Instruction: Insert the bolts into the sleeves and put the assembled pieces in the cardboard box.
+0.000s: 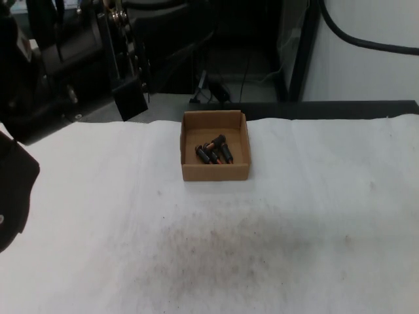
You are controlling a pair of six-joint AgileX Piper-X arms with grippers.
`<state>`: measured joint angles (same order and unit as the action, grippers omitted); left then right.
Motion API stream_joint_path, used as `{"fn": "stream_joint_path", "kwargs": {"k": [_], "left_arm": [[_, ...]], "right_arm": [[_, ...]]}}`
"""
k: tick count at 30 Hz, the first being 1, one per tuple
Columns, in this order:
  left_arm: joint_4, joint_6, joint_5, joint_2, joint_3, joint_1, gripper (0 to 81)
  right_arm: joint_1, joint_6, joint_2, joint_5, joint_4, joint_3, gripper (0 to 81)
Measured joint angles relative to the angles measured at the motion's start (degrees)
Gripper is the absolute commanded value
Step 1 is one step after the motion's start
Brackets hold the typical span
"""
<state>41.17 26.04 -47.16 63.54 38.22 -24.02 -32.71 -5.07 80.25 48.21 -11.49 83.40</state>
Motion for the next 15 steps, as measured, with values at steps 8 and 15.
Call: {"fn": "stream_joint_path", "kwargs": {"k": [8,15], "left_arm": [[0.2,0.9,0.9,0.0,0.0,1.1,0.4],[0.1,0.9,0.7,0.0,0.0,1.6,0.4]], "right_arm": [[0.0,0.3,0.0,-0.8,-0.1,0.0,0.8],[0.0,0.9,0.0,-1.1,0.1,0.0,0.8]]}}
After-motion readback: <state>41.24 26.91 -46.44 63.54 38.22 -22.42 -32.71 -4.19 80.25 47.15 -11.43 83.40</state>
